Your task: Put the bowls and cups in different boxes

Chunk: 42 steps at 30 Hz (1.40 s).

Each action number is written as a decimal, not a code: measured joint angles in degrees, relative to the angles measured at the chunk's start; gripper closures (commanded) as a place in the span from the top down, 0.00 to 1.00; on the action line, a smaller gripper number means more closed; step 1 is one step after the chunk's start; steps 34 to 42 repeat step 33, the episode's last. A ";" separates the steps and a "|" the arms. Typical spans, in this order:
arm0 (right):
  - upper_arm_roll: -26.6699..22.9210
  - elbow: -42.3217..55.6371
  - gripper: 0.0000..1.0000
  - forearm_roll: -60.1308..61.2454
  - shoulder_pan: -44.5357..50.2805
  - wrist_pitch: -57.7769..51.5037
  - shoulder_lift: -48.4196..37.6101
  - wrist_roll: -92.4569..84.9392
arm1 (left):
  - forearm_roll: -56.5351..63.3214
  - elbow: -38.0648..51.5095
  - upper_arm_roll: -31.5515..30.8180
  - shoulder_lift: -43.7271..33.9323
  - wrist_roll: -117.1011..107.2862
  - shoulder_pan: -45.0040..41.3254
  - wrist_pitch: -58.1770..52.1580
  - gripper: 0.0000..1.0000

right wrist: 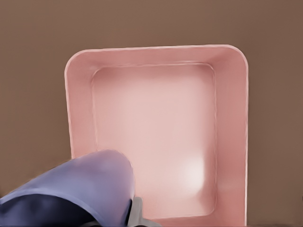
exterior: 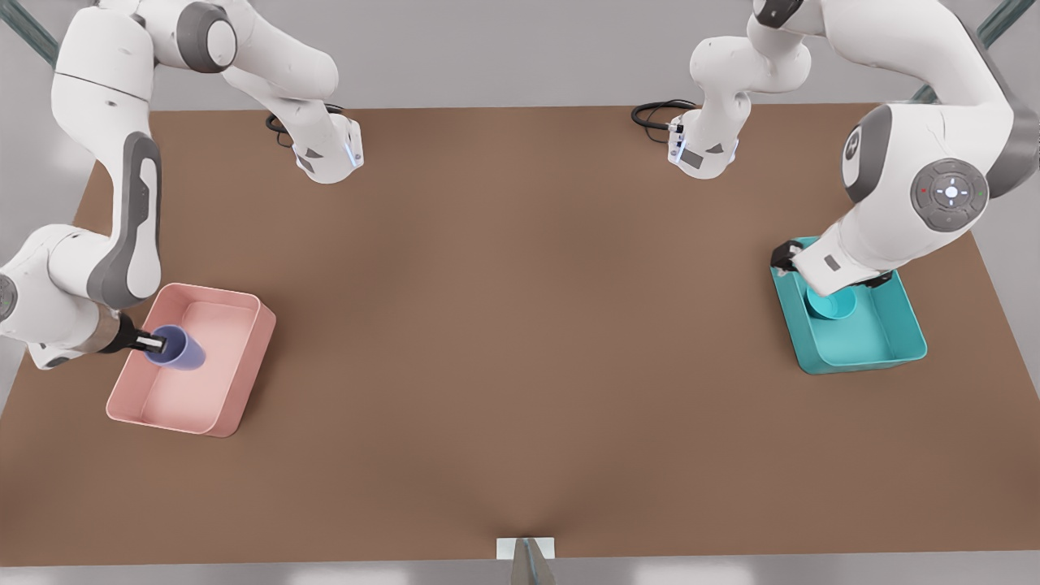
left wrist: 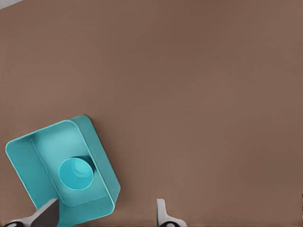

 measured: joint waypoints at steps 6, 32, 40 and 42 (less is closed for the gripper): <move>-0.34 -0.21 0.21 0.46 -0.11 5.78 10.01 -7.12 | -0.05 -0.28 -0.01 1.32 -2.48 0.94 -3.27 1.00; 4.54 12.15 1.00 -2.96 12.15 -30.62 -14.36 -4.85 | -3.83 0.97 -6.15 1.19 -7.00 7.44 -6.76 1.00; 4.69 11.59 1.00 -3.10 12.04 -31.53 -14.96 -4.03 | -3.81 0.99 -6.15 1.19 -7.07 7.47 -6.77 1.00; 4.69 11.59 1.00 -3.10 12.04 -31.53 -14.96 -4.03 | -3.81 0.99 -6.15 1.19 -7.07 7.47 -6.77 1.00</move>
